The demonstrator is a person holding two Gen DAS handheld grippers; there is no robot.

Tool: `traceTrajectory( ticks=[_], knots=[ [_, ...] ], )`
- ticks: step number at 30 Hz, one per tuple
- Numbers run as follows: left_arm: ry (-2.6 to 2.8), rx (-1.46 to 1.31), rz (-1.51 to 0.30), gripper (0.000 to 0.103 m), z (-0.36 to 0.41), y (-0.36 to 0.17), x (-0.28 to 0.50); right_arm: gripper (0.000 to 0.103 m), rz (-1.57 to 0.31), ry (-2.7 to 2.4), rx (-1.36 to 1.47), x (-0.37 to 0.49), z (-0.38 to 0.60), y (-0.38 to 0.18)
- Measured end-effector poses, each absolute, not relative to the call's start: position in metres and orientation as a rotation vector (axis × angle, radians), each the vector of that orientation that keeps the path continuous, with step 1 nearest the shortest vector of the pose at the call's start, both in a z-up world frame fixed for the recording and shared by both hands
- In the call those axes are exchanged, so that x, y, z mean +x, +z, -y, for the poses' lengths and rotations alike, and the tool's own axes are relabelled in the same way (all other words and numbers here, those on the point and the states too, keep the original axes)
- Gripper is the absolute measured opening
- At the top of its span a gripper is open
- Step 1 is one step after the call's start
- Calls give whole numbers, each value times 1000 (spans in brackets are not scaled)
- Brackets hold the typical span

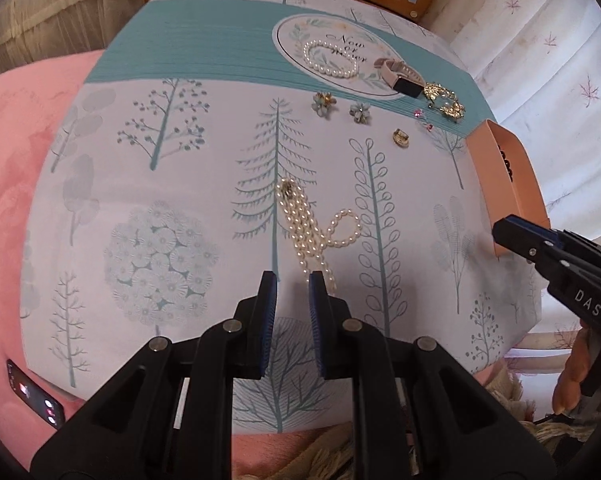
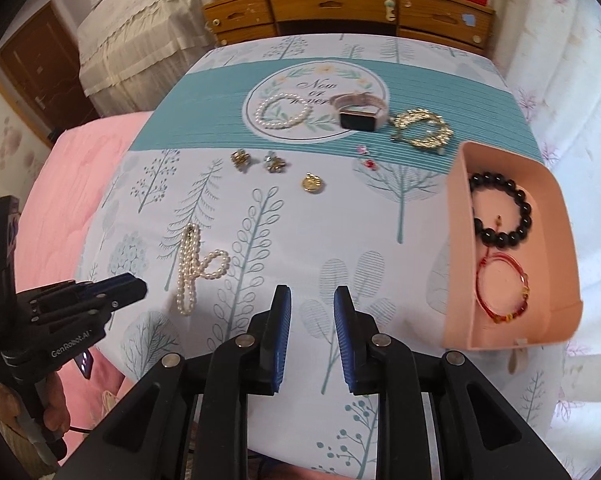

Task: Organize jewelry
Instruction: 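Lower the left tool onto the pearl necklace and close on it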

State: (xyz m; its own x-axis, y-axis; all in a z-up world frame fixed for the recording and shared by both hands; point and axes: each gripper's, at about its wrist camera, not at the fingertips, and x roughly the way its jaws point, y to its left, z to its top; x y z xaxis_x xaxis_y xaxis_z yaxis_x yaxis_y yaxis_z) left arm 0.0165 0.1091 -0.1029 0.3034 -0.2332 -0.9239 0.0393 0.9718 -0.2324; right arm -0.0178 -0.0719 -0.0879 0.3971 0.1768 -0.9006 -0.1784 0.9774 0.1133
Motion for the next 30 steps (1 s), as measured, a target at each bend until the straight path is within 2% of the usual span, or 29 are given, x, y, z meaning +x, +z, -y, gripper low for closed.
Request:
traceTrajectory(
  ticks=[4,9,19,30],
  knots=[
    [-200,-224,-1307,14,-107,-115,27,22,-1149,237,-9,-12,65,-92],
    [-213,-292,-1386,35,-102,-129,43,22,-1155,239,-4,-7,65,-96],
    [-106,-384,-1436,36,-100,-140,84,22,-1166,238,3,10,70,-106],
    [14,-315,-1453,36,-85,-142,100,22,-1144,263,-6,31,68,-107]
  ],
)
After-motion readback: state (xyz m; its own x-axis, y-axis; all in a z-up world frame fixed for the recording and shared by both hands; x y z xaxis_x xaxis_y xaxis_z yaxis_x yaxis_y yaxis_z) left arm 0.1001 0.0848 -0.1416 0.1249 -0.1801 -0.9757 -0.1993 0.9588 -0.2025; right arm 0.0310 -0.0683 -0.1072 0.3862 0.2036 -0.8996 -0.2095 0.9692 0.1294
